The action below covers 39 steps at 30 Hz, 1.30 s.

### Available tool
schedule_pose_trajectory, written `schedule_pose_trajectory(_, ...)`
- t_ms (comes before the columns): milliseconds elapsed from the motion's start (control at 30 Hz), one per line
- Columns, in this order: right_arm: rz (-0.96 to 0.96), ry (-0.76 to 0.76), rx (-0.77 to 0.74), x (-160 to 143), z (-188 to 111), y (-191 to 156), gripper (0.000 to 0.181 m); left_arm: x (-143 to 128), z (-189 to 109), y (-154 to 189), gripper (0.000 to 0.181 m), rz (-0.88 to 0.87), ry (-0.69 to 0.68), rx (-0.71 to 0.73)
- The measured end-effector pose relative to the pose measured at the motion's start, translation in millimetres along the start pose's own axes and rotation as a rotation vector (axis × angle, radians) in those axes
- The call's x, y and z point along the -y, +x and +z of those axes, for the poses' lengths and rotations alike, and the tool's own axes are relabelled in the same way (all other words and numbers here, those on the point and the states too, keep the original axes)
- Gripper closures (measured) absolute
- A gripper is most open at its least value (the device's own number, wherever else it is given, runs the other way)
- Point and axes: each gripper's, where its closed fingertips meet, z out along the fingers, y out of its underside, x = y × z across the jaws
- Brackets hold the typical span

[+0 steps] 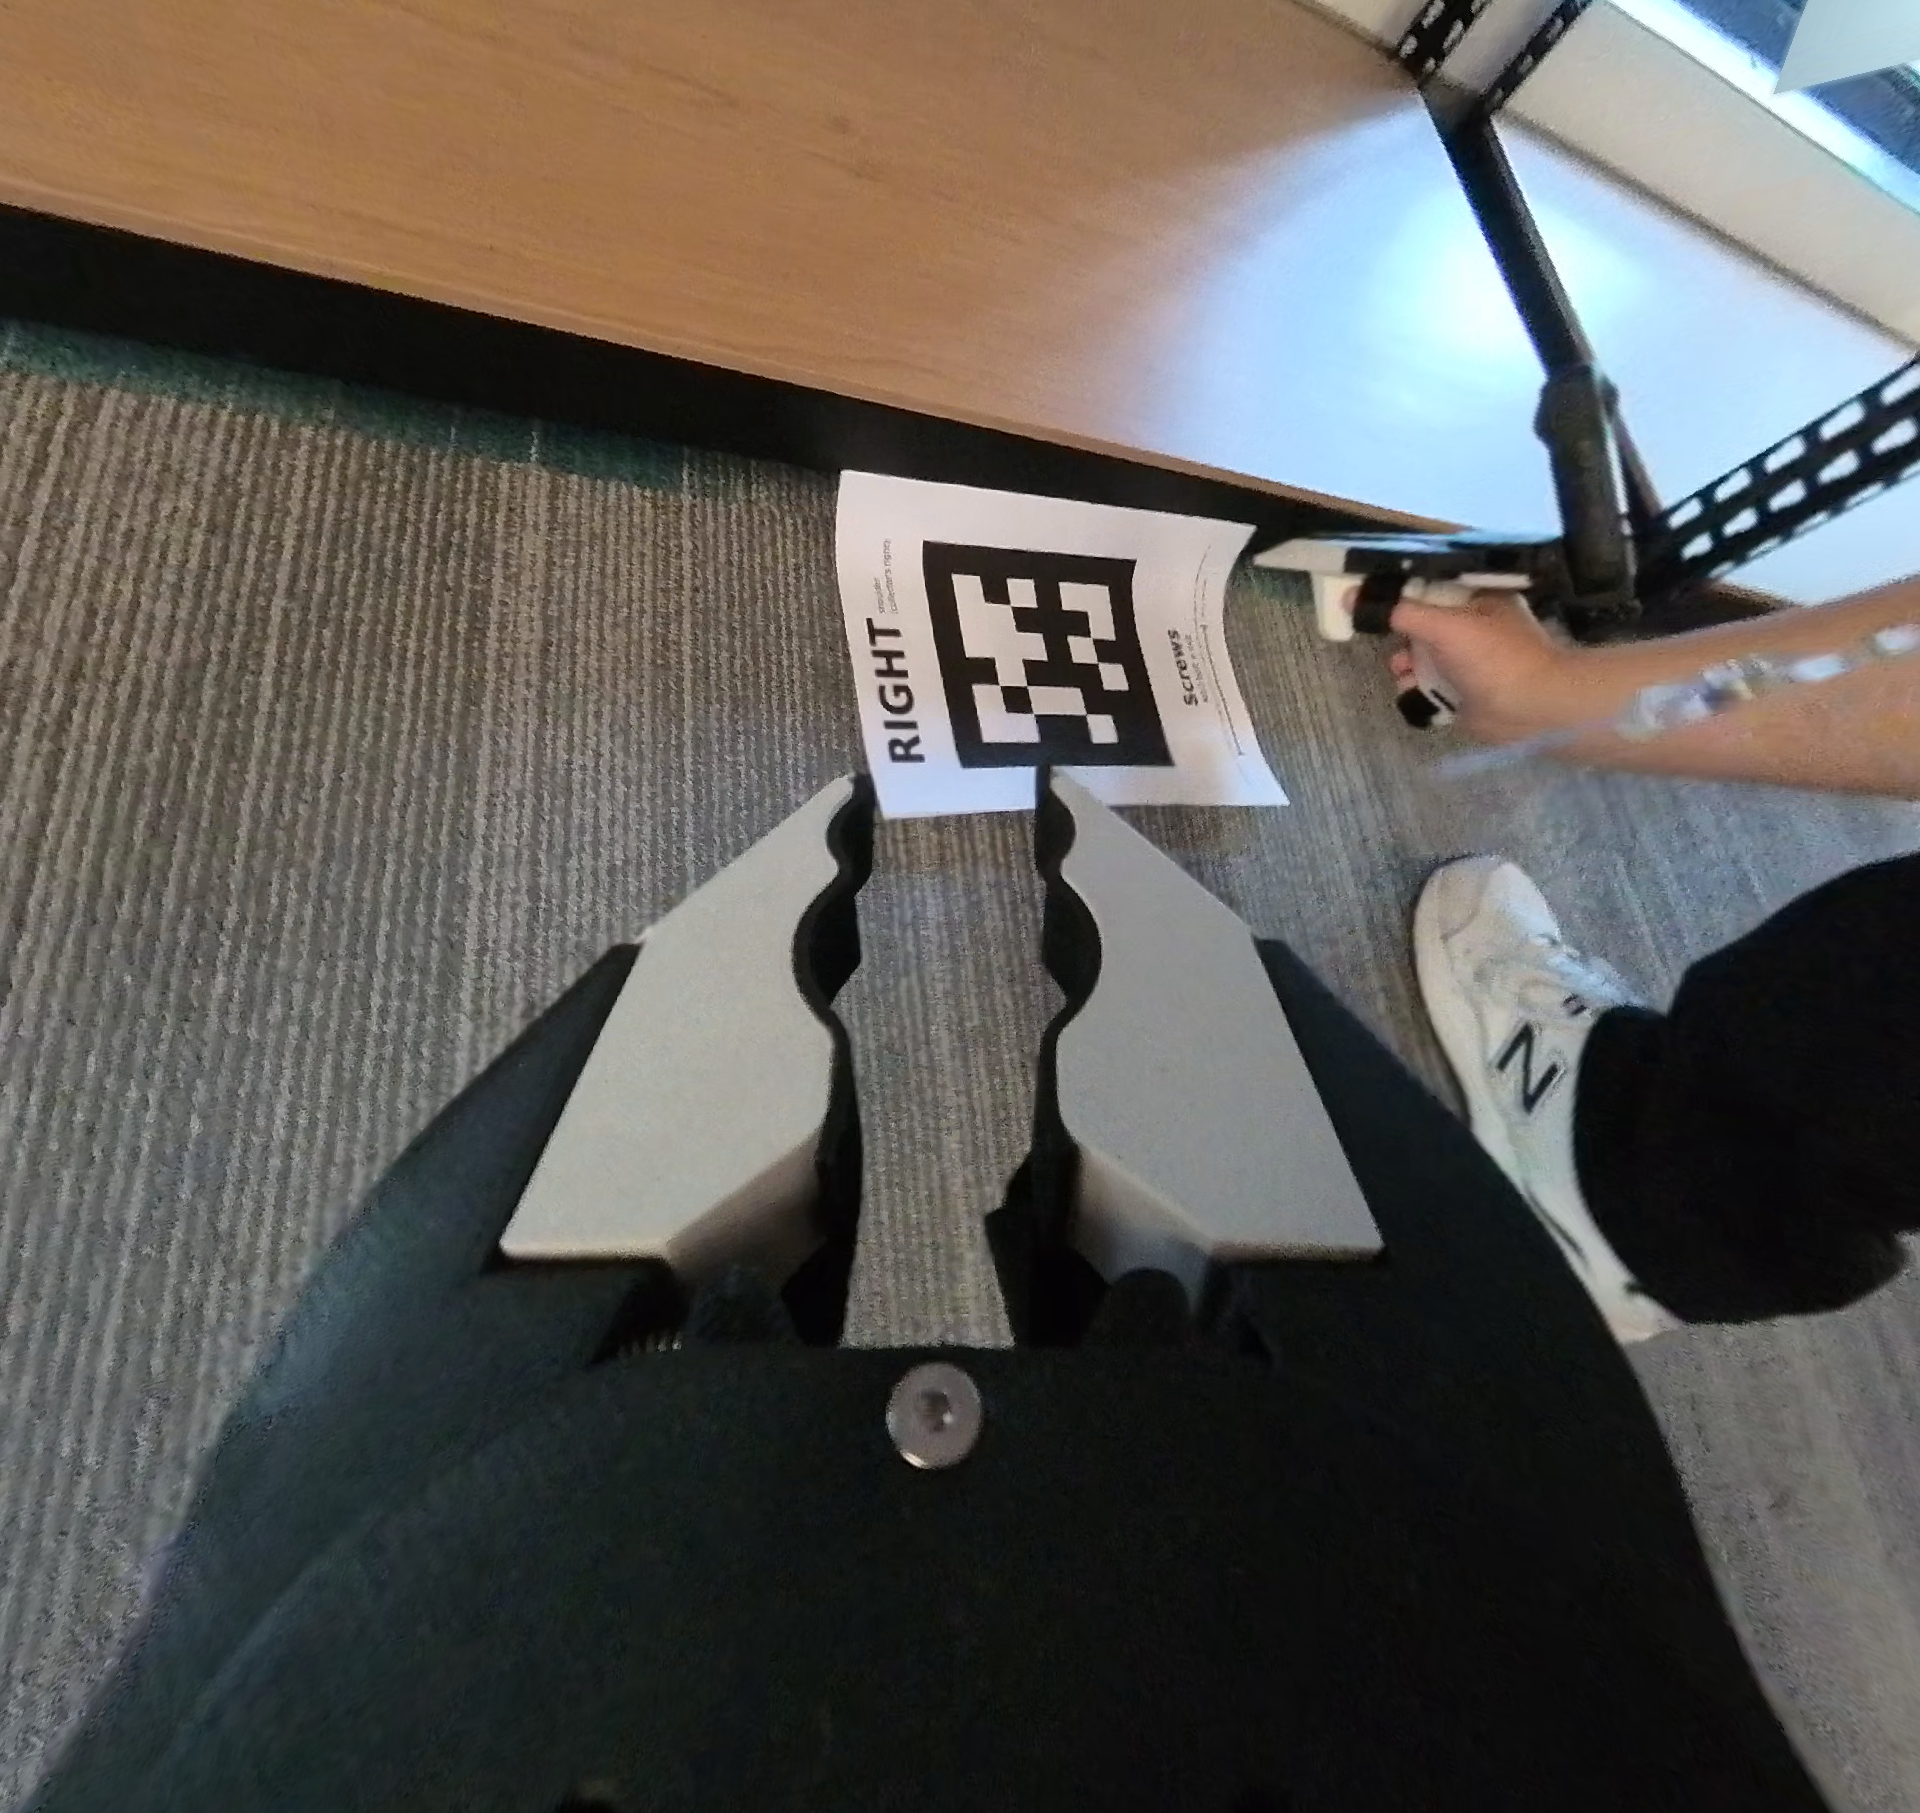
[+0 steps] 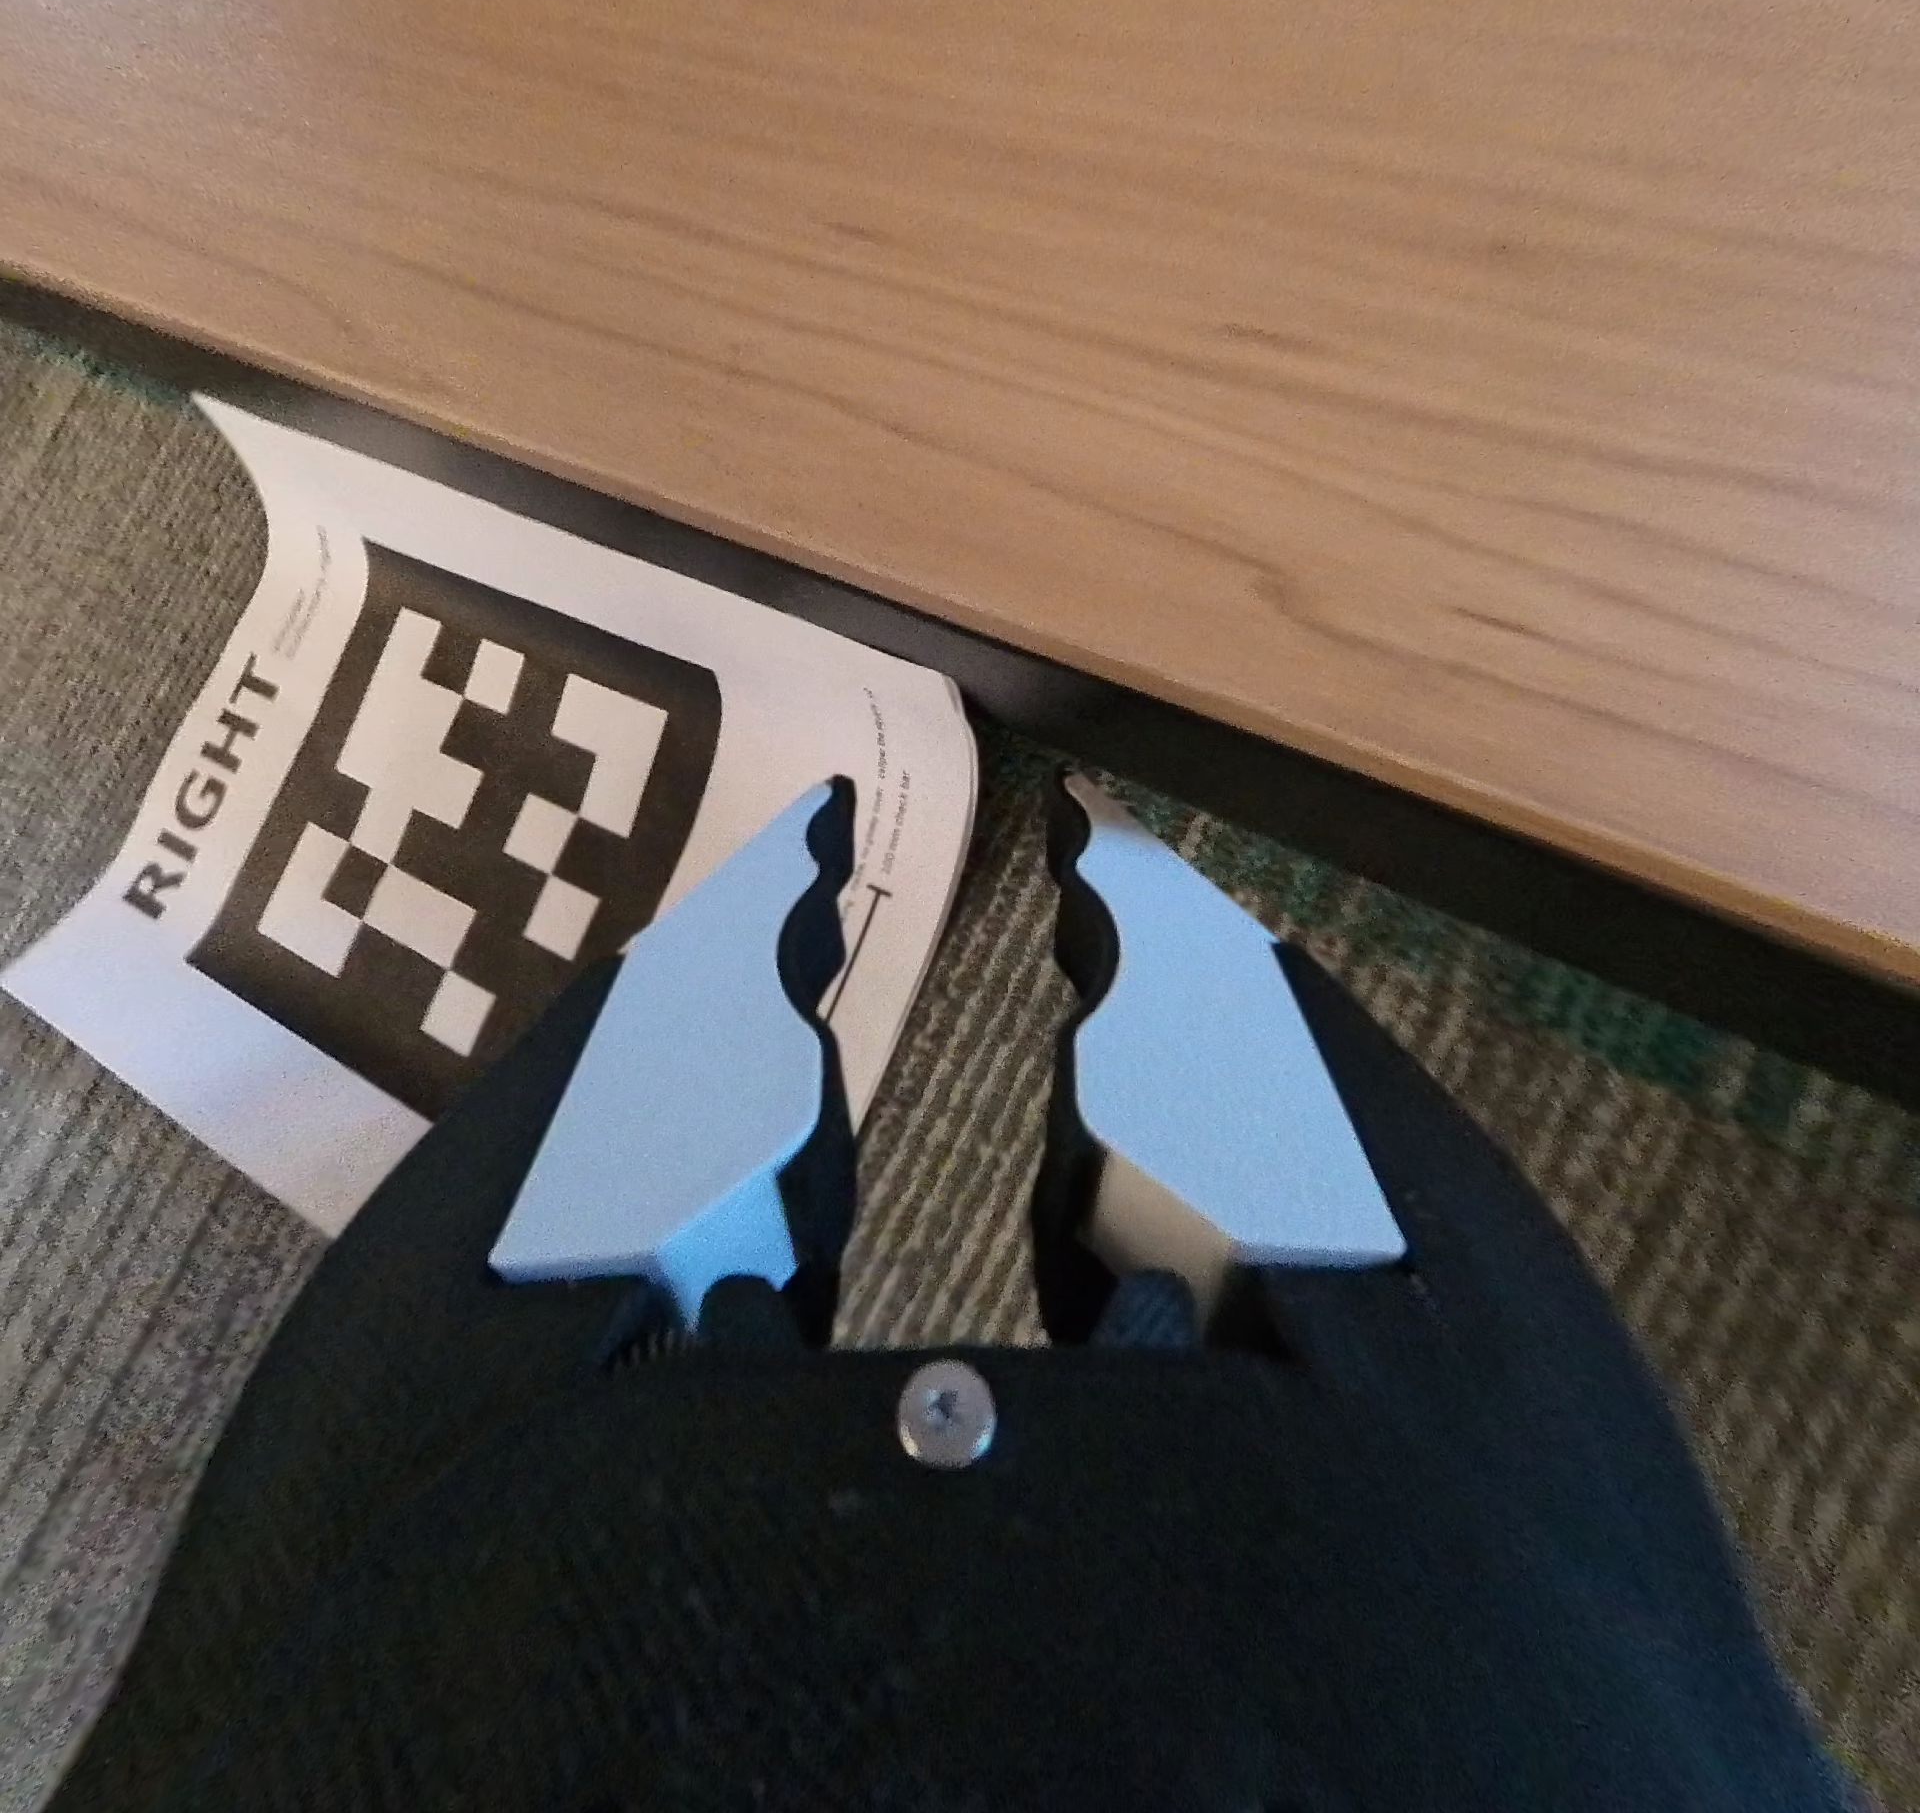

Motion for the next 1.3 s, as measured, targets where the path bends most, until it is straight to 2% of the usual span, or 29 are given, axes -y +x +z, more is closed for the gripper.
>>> schedule_pose_trajectory(167,-0.029,-0.05,0.162,-17,36,-8,0.142,-3,9,-2,0.153,0.11,-0.033,-0.036)
schedule_pose_trajectory(200,-0.038,-0.063,0.211,-19,38,-18,0.155,-3,10,0,0.153,0.128,-0.041,-0.036)
schedule_pose_trajectory(233,-0.044,-0.082,0.288,-20,36,-33,0.181,-4,11,2,0.154,0.141,-0.051,-0.035)
schedule_pose_trajectory(300,-0.041,-0.123,0.356,-18,23,-62,0.181,-4,8,11,0.154,0.129,-0.067,-0.033)
schedule_pose_trajectory(400,-0.133,-0.139,0.433,0,-30,-123,0.181,10,-14,41,0.155,0.051,-0.06,-0.04)
schedule_pose_trajectory(500,-0.325,-0.222,0.536,29,-121,-200,0.181,41,-64,73,0.156,0.038,-0.061,0.001)
schedule_pose_trajectory(600,-0.628,-0.319,0.626,83,-236,-268,0.181,97,-139,101,0.156,0.005,-0.05,0.052)
schedule_pose_trajectory(700,-0.78,-0.358,0.666,172,-364,-327,0.181,174,-233,127,0.155,-0.011,-0.03,0.107)
schedule_pose_trajectory(833,-0.818,-0.34,0.695,304,-534,-399,0.181,274,-360,162,0.154,-0.007,0.033,0.169)
schedule_pose_trajectory(967,-0.798,-0.233,0.734,428,-683,-464,0.181,348,-452,193,0.15,0.055,0.09,0.185)
schedule_pose_trajectory(1067,-0.728,-0.139,0.762,515,-773,-501,0.181,392,-501,210,0.15,0.059,0.147,0.164)
schedule_pose_trajectory(1133,-0.679,-0.053,0.804,571,-825,-521,0.181,419,-522,219,0.148,0.055,0.193,0.142)
schedule_pose_trajectory(1233,-0.643,0.052,0.844,646,-885,-537,0.181,472,-531,232,0.135,0.079,0.275,0.072)
schedule_pose_trajectory(1300,-0.63,0.116,0.887,688,-913,-545,0.181,524,-523,250,0.121,0.1,0.324,-0.032)
